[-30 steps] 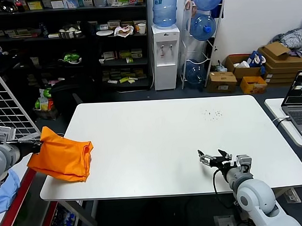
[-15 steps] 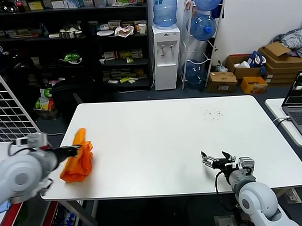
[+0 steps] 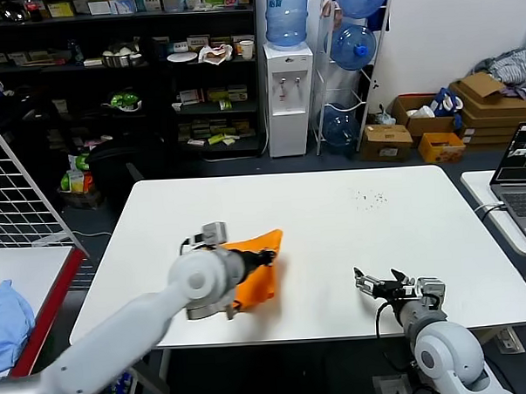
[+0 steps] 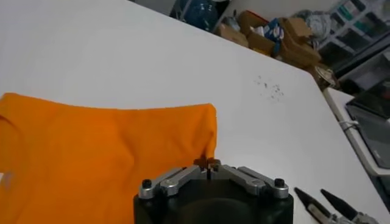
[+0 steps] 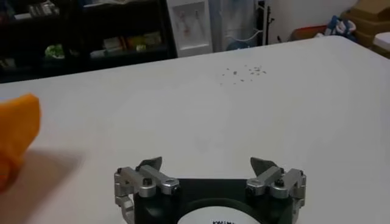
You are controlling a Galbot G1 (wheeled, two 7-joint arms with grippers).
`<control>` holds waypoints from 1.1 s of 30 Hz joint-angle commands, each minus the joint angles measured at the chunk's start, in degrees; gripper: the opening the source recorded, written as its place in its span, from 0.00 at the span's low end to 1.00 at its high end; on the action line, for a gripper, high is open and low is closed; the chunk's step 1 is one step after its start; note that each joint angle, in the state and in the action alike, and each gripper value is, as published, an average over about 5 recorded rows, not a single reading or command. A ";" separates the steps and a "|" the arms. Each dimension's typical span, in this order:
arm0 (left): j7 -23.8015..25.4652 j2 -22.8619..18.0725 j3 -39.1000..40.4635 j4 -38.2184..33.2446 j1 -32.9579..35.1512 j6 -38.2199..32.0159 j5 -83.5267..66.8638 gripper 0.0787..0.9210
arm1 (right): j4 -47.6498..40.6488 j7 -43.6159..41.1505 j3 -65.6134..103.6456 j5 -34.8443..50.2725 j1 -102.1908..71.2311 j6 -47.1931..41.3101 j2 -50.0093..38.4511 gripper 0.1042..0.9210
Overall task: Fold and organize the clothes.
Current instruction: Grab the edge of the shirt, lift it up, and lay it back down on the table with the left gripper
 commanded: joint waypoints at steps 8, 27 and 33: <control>0.13 -22.02 8.29 18.40 -6.47 -0.65 7.54 0.02 | 0.44 0.55 0.19 0.31 -0.23 -0.40 0.07 1.00; 1.28 -23.25 7.62 18.26 -6.29 -0.97 8.99 0.05 | 7.71 0.29 5.14 1.67 -7.03 -0.65 -6.04 1.00; 2.53 -22.50 4.85 14.27 -4.31 -1.33 10.70 0.25 | 12.37 -5.66 13.22 -0.91 -14.55 4.75 -10.76 1.00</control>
